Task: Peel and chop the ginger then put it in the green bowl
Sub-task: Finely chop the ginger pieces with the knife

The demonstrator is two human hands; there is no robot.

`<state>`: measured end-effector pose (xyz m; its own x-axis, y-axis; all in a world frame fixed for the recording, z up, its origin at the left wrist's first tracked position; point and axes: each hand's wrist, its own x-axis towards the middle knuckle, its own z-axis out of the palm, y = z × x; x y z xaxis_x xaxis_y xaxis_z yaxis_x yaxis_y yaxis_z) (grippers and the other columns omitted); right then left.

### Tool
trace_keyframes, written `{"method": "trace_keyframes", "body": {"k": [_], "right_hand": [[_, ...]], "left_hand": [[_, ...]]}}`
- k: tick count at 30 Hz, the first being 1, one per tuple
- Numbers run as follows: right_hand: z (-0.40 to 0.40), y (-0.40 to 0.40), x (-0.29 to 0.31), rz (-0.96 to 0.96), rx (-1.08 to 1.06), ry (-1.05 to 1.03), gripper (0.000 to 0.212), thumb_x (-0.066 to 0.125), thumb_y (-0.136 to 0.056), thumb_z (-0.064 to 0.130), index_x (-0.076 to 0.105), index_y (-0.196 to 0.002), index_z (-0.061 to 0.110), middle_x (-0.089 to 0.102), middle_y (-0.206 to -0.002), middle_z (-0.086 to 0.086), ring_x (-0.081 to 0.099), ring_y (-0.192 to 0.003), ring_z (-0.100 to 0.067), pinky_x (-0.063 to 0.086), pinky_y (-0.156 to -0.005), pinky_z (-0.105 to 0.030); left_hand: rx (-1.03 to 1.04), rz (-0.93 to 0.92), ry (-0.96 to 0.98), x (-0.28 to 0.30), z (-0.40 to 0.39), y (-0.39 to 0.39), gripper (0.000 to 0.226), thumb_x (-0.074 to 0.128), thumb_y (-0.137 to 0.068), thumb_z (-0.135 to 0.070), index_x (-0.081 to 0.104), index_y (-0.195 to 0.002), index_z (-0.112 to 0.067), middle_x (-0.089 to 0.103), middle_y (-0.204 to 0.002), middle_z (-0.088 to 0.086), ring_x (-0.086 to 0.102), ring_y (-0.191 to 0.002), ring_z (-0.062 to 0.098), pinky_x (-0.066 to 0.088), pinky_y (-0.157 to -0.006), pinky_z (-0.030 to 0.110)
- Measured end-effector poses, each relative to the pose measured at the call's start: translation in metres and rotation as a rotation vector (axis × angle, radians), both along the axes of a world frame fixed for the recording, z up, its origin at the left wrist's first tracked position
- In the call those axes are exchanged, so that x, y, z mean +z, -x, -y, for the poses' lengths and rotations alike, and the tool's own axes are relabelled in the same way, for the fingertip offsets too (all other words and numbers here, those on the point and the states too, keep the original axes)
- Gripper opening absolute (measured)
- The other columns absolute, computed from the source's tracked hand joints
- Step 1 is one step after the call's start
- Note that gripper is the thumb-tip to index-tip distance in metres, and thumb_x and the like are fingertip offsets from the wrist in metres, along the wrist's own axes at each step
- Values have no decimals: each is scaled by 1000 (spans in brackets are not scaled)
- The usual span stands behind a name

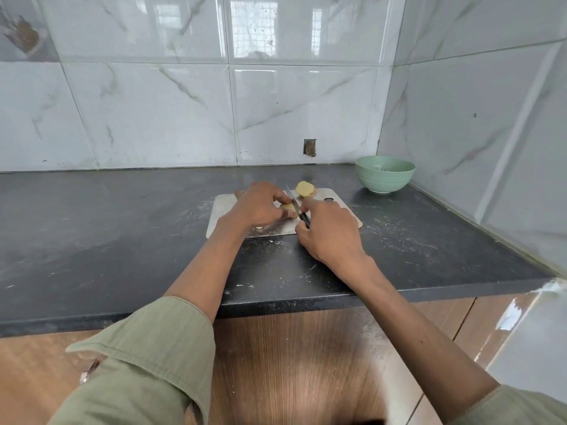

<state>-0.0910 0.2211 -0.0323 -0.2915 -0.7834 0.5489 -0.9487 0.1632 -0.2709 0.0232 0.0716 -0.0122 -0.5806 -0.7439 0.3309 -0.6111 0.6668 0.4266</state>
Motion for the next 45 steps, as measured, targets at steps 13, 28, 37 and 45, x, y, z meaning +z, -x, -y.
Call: {"method": "trace_keyframes", "body": {"k": [13, 28, 37, 45], "right_hand": [[6, 15, 0, 122, 57, -80, 23, 60, -90, 35, 62, -111, 27, 67, -99, -5, 58, -101, -30, 37, -72, -35], [1, 5, -3, 81, 14, -16, 22, 58, -92, 33, 62, -111, 24, 65, -101, -7, 58, -102, -33, 40, -74, -38], [6, 12, -5, 193, 24, -23, 22, 55, -92, 34, 64, -111, 27, 65, -94, -2, 59, -101, -29, 41, -72, -36], [0, 16, -4, 287, 45, 23, 28, 57, -90, 40, 63, -116, 33, 68, -95, -4, 59, -90, -29, 39, -73, -36]], "left_hand": [[57, 54, 49, 2, -9, 0, 24, 81, -82, -53, 79, -103, -43, 72, -118, -19, 52, -126, 16, 22, -113, 64], [75, 18, 17, 2, -7, -1, 38, 83, -75, -60, 78, -106, -38, 70, -125, -17, 50, -133, 16, 20, -116, 65], [59, -37, -7, 2, -8, -3, 39, 85, -75, -58, 79, -106, -35, 71, -124, -16, 50, -133, 15, 23, -116, 63], [43, -67, -48, 1, -5, -4, 40, 87, -72, -59, 81, -104, -35, 73, -115, -18, 52, -131, 15, 26, -115, 64]]}}
